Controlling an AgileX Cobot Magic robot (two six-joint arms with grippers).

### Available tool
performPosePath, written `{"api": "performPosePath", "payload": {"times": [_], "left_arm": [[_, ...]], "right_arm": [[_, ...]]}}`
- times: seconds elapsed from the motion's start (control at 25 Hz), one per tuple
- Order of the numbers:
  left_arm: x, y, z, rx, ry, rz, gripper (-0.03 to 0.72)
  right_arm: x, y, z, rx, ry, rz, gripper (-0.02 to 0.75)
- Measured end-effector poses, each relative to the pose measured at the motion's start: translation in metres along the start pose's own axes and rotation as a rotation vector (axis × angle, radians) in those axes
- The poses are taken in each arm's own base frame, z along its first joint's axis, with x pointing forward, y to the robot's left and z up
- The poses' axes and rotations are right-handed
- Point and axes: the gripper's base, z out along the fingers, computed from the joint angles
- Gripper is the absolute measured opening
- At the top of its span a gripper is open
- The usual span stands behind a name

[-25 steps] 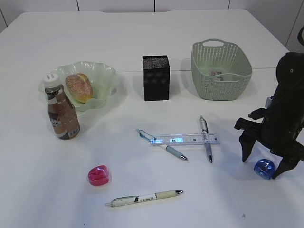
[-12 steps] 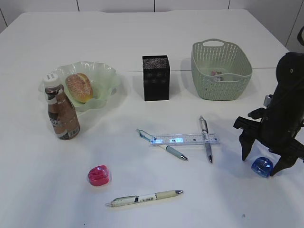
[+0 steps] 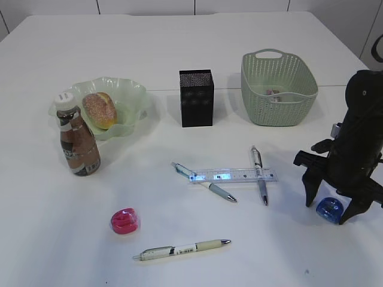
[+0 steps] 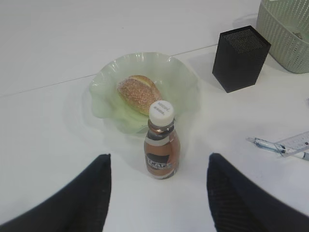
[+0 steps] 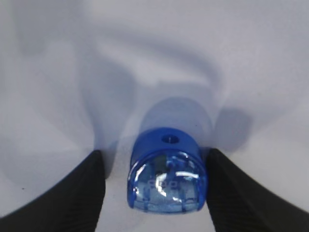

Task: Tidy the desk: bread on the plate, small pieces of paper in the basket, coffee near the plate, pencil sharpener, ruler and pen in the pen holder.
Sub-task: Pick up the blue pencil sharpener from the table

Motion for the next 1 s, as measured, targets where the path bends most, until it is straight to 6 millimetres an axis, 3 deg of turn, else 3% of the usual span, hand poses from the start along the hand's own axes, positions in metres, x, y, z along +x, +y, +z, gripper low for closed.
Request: {"api": "performPosePath", "payload": {"times": [0.32,0.52,0.68,1.0], "left_arm": [[0.0000,0.0000,0.0000,0.000,0.000,0.000,0.438],[0.0000,0.0000,0.0000,0.000,0.000,0.000,0.438],[0.0000,0.0000,0.0000,0.000,0.000,0.000,0.438],[0.0002,0.0000,0.0000,0.000,0.002,0.000,0.438]], "right_arm": [[-0.0001,0.0000,0.0008,0.001,0.001,-0.001,0.491],[-0.0004,0.0002,0.0008,-0.001,-0.002,-0.002,0.386],[-0.0005,0.0003,0.0008,-0.002,-0.004,-0.005,0.350],[-0.0005,0.0003,0.0008,-0.002,-0.004,-0.098,0.345]]}}
